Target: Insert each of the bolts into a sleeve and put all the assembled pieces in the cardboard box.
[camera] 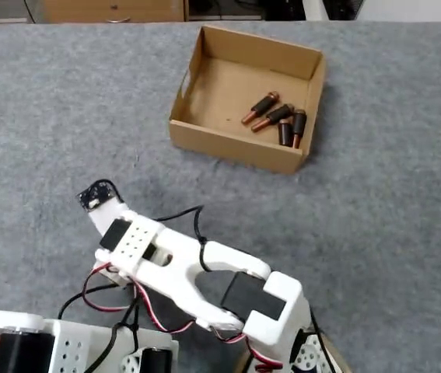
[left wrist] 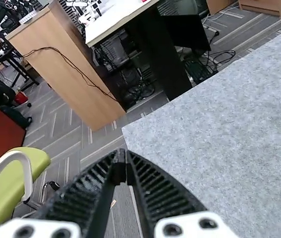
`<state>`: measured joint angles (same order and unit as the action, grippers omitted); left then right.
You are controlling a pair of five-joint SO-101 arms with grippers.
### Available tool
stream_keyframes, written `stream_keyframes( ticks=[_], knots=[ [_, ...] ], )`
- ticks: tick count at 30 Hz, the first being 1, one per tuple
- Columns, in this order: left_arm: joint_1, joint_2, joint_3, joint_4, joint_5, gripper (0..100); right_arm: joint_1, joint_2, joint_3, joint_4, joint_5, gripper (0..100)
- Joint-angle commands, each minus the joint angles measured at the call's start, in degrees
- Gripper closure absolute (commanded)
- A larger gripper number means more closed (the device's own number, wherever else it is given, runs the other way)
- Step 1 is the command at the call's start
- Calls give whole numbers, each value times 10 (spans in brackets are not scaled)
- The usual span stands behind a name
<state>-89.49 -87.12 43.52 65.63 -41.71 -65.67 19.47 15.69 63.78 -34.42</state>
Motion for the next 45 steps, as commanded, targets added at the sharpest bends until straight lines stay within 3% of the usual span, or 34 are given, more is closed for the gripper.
stream_keyframes(
  ticks=[1,8,24,28,32,36,40,45],
  knots=[
    [-6,0,-2,-7,-2,981,-4,7,-7,-5,-4,996],
    [-6,0,1,-7,-2,981,22,-28,-42,39,-1,997],
    [8,0,19,-7,0,981,162,-303,-95,70,36,997],
    [55,0,20,-4,7,981,242,-372,-96,70,53,997],
    [112,0,14,47,75,981,338,-441,-95,73,74,997],
    [212,0,-31,115,140,981,436,-486,-90,85,88,997],
    [337,15,-89,197,253,981,533,-502,-79,110,88,997],
    [474,81,-102,208,389,981,632,-502,-61,145,88,997]
  ],
)
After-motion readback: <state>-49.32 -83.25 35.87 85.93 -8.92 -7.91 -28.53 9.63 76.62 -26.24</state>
